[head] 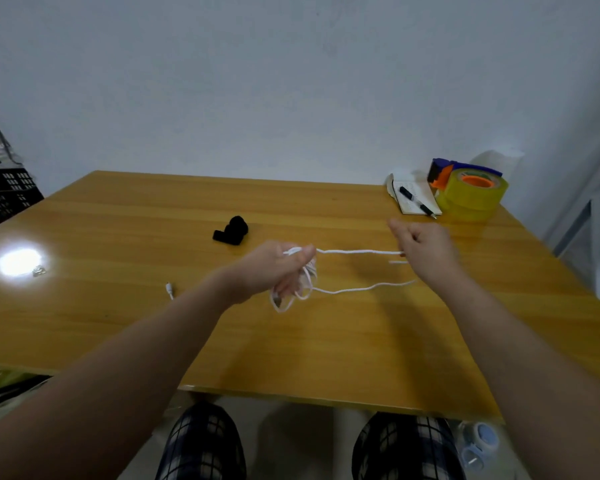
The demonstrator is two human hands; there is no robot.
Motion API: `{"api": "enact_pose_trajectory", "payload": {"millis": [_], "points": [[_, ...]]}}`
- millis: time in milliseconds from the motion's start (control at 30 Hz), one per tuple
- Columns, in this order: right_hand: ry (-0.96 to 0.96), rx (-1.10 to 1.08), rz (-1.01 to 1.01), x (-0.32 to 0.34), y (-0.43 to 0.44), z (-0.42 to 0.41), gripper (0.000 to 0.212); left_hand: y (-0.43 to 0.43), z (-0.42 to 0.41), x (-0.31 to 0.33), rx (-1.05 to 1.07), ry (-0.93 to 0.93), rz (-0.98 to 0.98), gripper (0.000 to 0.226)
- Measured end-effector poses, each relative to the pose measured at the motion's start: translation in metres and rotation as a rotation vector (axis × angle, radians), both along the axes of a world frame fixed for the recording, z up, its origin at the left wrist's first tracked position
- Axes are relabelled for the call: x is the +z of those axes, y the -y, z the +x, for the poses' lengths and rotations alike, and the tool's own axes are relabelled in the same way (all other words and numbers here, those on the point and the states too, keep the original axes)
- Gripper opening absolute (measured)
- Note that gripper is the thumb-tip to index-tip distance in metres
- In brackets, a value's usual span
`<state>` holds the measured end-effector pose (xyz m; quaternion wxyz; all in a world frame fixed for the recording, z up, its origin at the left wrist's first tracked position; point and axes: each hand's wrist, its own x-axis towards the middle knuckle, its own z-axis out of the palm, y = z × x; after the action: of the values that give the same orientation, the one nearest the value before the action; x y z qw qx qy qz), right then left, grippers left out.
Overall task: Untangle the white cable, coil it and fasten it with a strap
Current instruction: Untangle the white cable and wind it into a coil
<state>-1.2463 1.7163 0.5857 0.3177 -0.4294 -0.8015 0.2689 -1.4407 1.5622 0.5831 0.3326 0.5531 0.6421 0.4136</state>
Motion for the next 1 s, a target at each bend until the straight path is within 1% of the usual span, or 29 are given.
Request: {"api": "enact_pose_trajectory", "payload": {"millis": [33, 67, 133, 233, 333, 367, 400, 500, 533, 567, 600, 633, 700, 733, 767, 833, 867, 933, 1000], "points": [[0.057, 0.023, 0.003, -0.001, -0.001, 0.002, 0.052, 0.002, 0.004, -0.001, -0.023, 0.11, -0.005, 0.048], [0.068, 0.078, -0.001, -0.002, -0.001, 0.002, 0.052, 0.002, 0.007, -0.002, -0.022, 0.249, -0.013, 0.048], [-0.037, 0.228, -0.049, -0.004, 0.005, 0.0, 0.046, -0.002, 0.011, 0.003, 0.002, 0.535, -0.004, 0.049], [-0.134, 0.378, -0.114, -0.007, 0.013, -0.005, 0.025, -0.013, 0.003, 0.009, 0.063, 0.781, 0.072, 0.056], [-0.182, 0.362, -0.119, -0.014, 0.013, -0.009, 0.008, -0.017, -0.003, 0.015, 0.12, 0.972, 0.134, 0.051], [-0.23, 0.343, -0.15, -0.017, 0.012, -0.011, 0.01, -0.018, -0.003, 0.016, 0.141, 0.997, 0.146, 0.05], [-0.314, 0.339, -0.24, -0.02, 0.012, -0.013, 0.013, -0.017, -0.002, 0.017, 0.155, 0.988, 0.155, 0.05], [-0.621, 0.344, -0.668, -0.021, 0.017, -0.018, 0.017, -0.013, 0.002, 0.022, 0.108, 0.862, 0.13, 0.047], [-0.66, 0.327, -0.739, -0.022, 0.017, -0.019, 0.016, -0.011, 0.006, 0.025, 0.083, 0.83, 0.114, 0.046], [-0.646, 0.296, -0.758, -0.022, 0.016, -0.021, 0.015, -0.01, 0.009, 0.027, 0.068, 0.818, 0.1, 0.045], [-0.584, 0.251, -0.729, -0.022, 0.016, -0.023, 0.016, -0.009, 0.012, 0.028, 0.064, 0.837, 0.096, 0.043], [-0.484, 0.187, -0.66, -0.022, 0.017, -0.026, 0.019, -0.009, 0.016, 0.03, 0.069, 0.884, 0.103, 0.041], [-0.261, 0.048, -0.43, -0.022, 0.017, -0.032, 0.033, -0.009, 0.023, 0.033, 0.091, 0.963, 0.13, 0.039], [-0.121, 0.011, -0.292, -0.022, 0.017, -0.035, 0.042, -0.009, 0.025, 0.035, 0.088, 0.972, 0.139, 0.037], [0.059, 0.008, -0.172, -0.024, 0.017, -0.036, 0.05, -0.01, 0.026, 0.037, 0.068, 0.974, 0.146, 0.036], [0.432, 0.042, -0.017, -0.027, 0.022, -0.038, 0.06, -0.012, 0.03, 0.041, -0.003, 0.977, 0.151, 0.033], [0.562, 0.062, 0.034, -0.029, 0.024, -0.039, 0.063, -0.011, 0.032, 0.042, -0.032, 0.984, 0.141, 0.032], [0.689, 0.088, 0.091, -0.03, 0.028, -0.041, 0.068, -0.012, 0.033, 0.04, -0.054, 0.98, 0.111, 0.027], [0.747, 0.094, 0.126, -0.031, 0.029, -0.041, 0.071, -0.012, 0.032, 0.037, -0.032, 0.976, 0.093, 0.024]]}}
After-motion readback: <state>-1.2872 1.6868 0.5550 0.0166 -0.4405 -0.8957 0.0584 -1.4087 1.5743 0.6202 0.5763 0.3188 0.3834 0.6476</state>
